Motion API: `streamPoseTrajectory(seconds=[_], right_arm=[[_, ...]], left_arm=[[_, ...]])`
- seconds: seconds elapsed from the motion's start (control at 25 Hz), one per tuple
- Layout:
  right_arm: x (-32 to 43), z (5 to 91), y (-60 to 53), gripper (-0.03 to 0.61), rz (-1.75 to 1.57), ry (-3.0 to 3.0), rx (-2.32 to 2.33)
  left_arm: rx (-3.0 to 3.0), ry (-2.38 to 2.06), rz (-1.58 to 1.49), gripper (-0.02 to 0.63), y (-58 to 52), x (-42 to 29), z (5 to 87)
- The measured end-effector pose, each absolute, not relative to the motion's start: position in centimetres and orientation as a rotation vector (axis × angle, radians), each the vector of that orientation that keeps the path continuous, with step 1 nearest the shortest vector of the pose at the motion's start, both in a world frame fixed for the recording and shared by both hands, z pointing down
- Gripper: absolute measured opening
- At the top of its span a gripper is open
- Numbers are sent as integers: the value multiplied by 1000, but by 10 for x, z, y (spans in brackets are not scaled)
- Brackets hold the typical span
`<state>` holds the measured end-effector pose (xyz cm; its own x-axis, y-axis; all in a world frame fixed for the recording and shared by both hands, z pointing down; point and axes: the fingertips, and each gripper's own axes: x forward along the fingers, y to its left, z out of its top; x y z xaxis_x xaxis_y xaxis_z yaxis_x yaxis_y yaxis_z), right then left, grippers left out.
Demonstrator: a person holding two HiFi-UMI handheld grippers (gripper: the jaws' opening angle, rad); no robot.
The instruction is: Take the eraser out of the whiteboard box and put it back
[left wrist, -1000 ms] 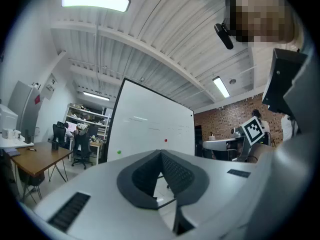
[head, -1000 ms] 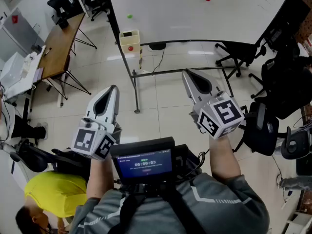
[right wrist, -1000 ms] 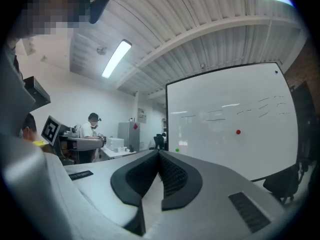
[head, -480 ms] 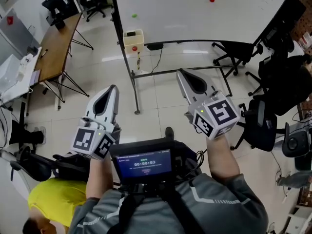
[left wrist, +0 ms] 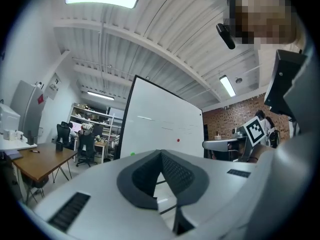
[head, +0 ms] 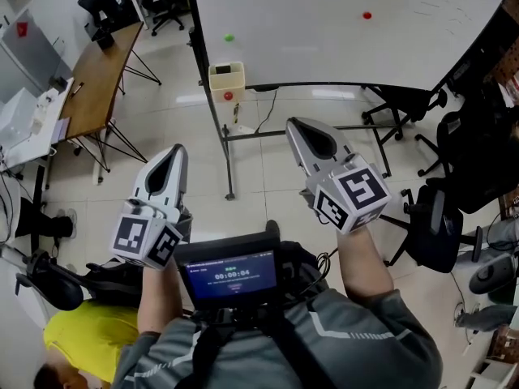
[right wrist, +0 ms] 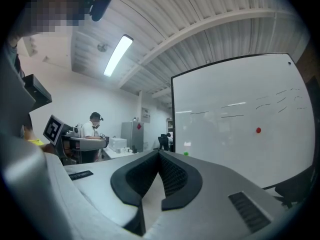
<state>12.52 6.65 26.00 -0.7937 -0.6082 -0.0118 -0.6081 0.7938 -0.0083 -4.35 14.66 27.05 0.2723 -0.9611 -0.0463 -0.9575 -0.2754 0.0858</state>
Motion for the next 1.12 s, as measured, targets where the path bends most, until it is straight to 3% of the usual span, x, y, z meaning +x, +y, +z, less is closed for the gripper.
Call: streamPoseTrajectory(seconds=[1.12], right_arm=[[125,284,-160,31,-147,2966,-790]], left_arm=[[2383,-2000,5,32,-81,-30,271]])
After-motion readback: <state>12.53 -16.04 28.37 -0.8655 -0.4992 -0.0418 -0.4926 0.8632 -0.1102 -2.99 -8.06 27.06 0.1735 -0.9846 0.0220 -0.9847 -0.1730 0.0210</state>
